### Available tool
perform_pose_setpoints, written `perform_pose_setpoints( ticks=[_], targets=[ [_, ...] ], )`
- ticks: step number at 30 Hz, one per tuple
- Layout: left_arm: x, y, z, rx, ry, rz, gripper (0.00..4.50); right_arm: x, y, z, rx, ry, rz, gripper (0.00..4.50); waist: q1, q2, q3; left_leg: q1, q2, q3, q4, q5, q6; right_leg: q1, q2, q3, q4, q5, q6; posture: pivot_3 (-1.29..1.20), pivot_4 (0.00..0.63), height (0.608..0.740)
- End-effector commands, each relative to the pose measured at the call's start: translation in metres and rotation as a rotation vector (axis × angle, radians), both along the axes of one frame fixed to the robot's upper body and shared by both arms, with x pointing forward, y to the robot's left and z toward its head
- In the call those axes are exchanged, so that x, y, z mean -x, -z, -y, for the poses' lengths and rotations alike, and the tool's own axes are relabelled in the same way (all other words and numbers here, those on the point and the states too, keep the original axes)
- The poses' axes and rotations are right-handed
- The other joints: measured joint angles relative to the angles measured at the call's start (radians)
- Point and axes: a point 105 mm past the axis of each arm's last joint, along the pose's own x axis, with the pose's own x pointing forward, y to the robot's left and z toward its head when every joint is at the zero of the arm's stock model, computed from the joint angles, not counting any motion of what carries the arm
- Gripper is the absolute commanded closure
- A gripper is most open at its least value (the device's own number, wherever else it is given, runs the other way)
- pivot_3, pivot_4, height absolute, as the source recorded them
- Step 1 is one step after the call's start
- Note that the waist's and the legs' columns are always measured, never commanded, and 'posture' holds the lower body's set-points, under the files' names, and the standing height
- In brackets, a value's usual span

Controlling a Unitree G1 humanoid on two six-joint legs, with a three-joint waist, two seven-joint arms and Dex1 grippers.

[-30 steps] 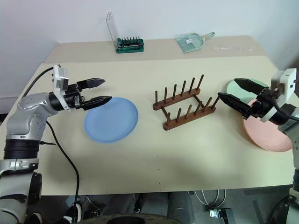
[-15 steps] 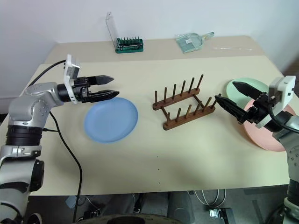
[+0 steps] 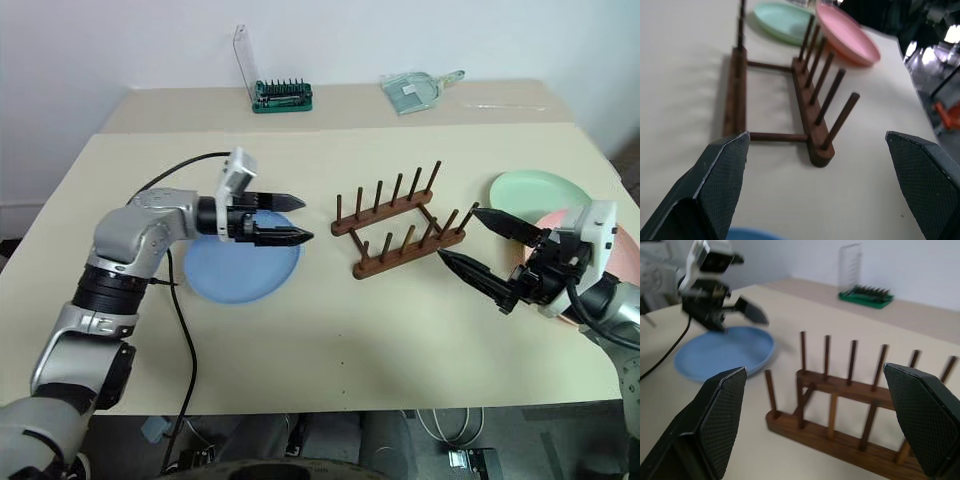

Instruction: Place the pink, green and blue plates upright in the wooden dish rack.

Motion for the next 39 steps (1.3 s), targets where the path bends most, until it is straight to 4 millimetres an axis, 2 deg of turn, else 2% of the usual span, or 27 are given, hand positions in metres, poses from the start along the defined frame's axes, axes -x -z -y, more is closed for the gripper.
perform_pose_setpoints(
  ticks=[1, 4, 5, 10, 14, 16, 20, 24, 31, 37, 39],
  targets=[
    [0.014, 0.003, 0.016, -0.045, 0.050, 0.028, 0.00, 0.003, -0.007, -0.004, 0.002, 0.014, 0.076, 0.04, 0.000, 0.000, 0.000, 0.000, 0.000, 0.000, 0.000, 0.000, 0.000, 0.000, 0.000, 0.001, 0.000, 0.000, 0.000, 0.00, 0.150, 0.740],
    [0.017, 0.007, 0.028, -0.060, 0.032, 0.028, 0.00, 0.003, -0.004, -0.005, -0.006, 0.039, 0.086, 0.04, 0.001, 0.000, 0.000, 0.001, 0.000, 0.001, -0.001, 0.001, -0.001, 0.000, 0.001, 0.001, 0.000, 0.000, 0.000, 0.00, 0.150, 0.740],
    [0.022, 0.008, 0.033, -0.087, 0.063, 0.064, 0.00, 0.004, -0.004, -0.005, -0.009, 0.046, 0.087, 0.04, 0.001, 0.000, 0.000, 0.001, 0.000, 0.001, 0.000, 0.000, -0.001, 0.000, 0.001, 0.001, 0.000, 0.000, 0.000, 0.00, 0.150, 0.740],
    [0.023, 0.024, 0.041, -0.208, 0.047, 0.181, 0.00, 0.008, -0.001, -0.003, -0.002, 0.069, 0.091, 0.04, 0.002, 0.000, 0.000, 0.002, 0.000, 0.002, -0.001, 0.000, 0.000, 0.001, 0.001, 0.002, 0.000, 0.000, 0.000, 0.00, 0.150, 0.740],
    [0.018, 0.045, 0.055, -0.280, -0.032, 0.173, 0.00, 0.008, -0.003, -0.002, 0.000, 0.088, 0.099, 0.04, 0.002, 0.000, 0.000, 0.003, 0.000, 0.003, -0.001, -0.001, 0.002, 0.001, 0.001, 0.003, 0.000, 0.000, 0.000, 0.00, 0.150, 0.740],
    [0.015, 0.048, 0.061, -0.280, -0.060, 0.208, 0.00, 0.008, -0.003, -0.002, 0.004, 0.091, 0.100, 0.04, 0.002, 0.000, 0.000, 0.003, 0.000, 0.003, -0.001, -0.002, 0.003, 0.002, 0.001, 0.003, 0.000, 0.000, 0.000, 0.00, 0.150, 0.740],
    [0.006, 0.057, 0.065, -0.266, -0.133, 0.206, 0.00, 0.007, -0.004, -0.001, 0.010, 0.099, 0.101, 0.04, 0.001, 0.000, 0.000, 0.004, 0.000, 0.003, -0.001, -0.002, 0.003, 0.001, 0.001, 0.003, 0.000, 0.000, 0.001, 0.00, 0.150, 0.740],
    [0.007, 0.065, 0.074, -0.263, -0.148, 0.179, 0.00, 0.007, -0.005, -0.001, 0.015, 0.110, 0.103, 0.04, 0.002, 0.000, 0.000, 0.004, 0.001, 0.005, -0.001, -0.002, 0.004, 0.001, 0.002, 0.004, 0.000, 0.000, 0.001, 0.00, 0.150, 0.740],
    [-0.001, 0.069, 0.085, -0.286, -0.180, 0.169, 0.00, 0.007, -0.007, -0.001, 0.016, 0.125, 0.110, 0.04, 0.003, 0.000, 0.000, 0.005, 0.001, 0.006, -0.001, -0.002, 0.004, 0.002, 0.002, 0.004, 0.000, -0.001, 0.001, 0.00, 0.150, 0.740],
    [0.011, 0.076, 0.093, -0.275, -0.128, 0.081, 0.00, 0.011, -0.009, 0.001, 0.020, 0.147, 0.117, 0.04, 0.003, 0.000, 0.000, 0.005, 0.001, 0.006, -0.001, -0.003, 0.005, 0.002, 0.002, 0.004, 0.000, -0.001, 0.002, 0.00, 0.150, 0.740],
    [0.013, 0.076, 0.094, -0.258, -0.132, 0.035, 0.53, 0.012, -0.009, 0.001, 0.022, 0.151, 0.119, 0.00, 0.003, 0.000, 0.000, 0.005, 0.001, 0.006, -0.001, -0.003, 0.005, 0.002, 0.002, 0.005, 0.000, -0.001, 0.002, 0.00, 0.150, 0.740]
  ],
)
